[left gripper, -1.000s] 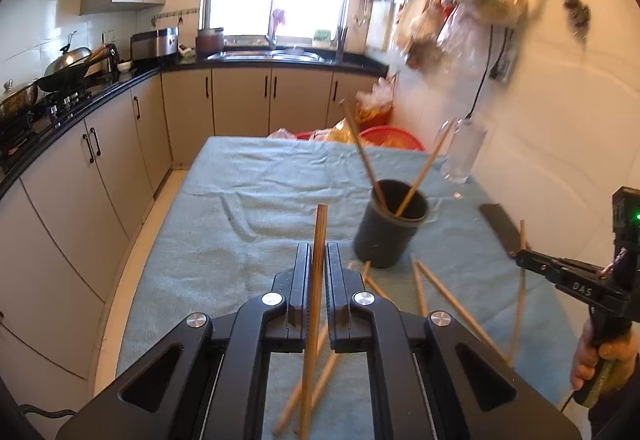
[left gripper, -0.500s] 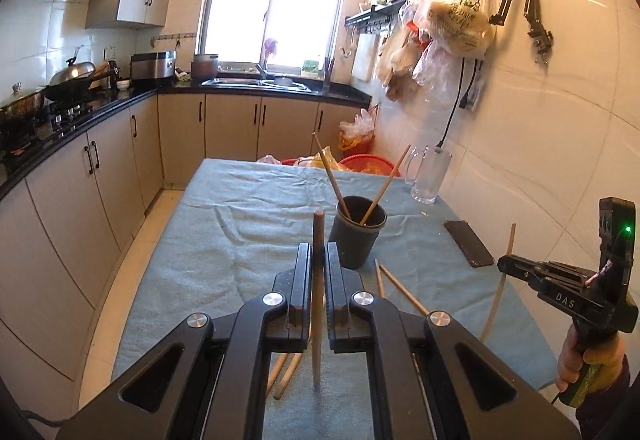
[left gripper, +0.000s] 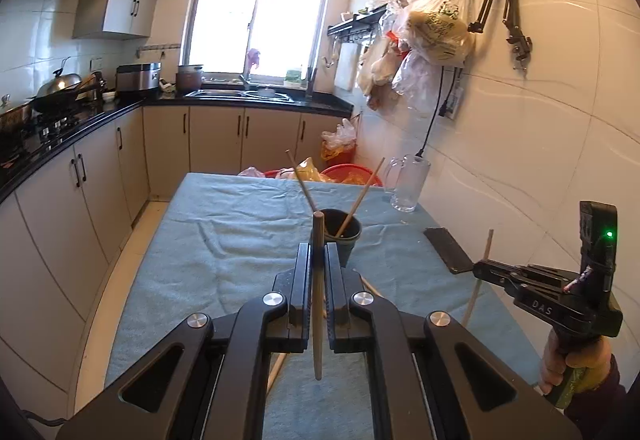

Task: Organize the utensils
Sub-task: 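Raise both chopsticks upright and move them above the black holder, then open the left gripper over the holder while the right gripper drops its chopstick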

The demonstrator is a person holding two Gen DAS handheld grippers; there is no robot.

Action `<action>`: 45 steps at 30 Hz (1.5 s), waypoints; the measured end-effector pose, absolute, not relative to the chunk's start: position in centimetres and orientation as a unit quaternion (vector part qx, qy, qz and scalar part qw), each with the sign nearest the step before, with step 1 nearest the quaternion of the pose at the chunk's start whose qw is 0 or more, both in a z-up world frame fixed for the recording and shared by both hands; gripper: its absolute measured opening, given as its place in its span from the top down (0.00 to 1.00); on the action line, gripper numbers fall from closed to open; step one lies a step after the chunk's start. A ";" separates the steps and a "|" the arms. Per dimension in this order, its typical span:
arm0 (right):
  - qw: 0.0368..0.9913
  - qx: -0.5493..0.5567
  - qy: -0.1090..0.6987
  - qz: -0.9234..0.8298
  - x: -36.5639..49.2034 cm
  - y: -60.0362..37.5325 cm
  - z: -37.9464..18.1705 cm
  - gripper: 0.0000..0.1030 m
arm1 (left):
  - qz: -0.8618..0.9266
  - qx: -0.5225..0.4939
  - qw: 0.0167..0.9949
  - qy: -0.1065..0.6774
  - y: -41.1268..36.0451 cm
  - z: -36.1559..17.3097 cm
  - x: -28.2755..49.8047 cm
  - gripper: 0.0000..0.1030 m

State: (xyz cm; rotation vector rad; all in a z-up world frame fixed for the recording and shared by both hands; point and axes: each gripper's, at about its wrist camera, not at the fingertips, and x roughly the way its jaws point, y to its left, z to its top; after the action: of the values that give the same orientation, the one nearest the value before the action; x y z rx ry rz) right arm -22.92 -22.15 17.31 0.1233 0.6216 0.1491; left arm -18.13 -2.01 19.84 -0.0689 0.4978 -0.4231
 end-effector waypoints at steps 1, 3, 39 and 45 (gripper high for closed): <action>0.948 0.064 0.304 0.075 -22.8 -22.3 17.4 0.93 | -0.210 -0.034 0.946 0.244 -2.1 20.0 -18.1 0.95; 0.948 0.068 0.302 0.077 -22.6 -22.5 17.8 0.93 | -0.214 -0.035 0.946 0.242 -2.3 20.3 -17.8 0.95; 0.966 0.143 0.211 0.048 -5.7 -23.9 23.6 0.93 | -0.184 -0.070 0.950 0.241 -10.8 24.2 1.7 0.95; 0.957 0.143 0.249 0.045 -3.9 -24.2 20.5 0.93 | -0.176 -0.060 0.944 0.274 -11.2 21.5 3.3 0.95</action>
State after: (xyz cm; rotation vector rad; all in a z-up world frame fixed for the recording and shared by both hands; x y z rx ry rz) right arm -3.95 -24.22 20.54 0.2902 0.5046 0.0909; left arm 3.30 -11.21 21.52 -0.1222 0.5591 -0.3586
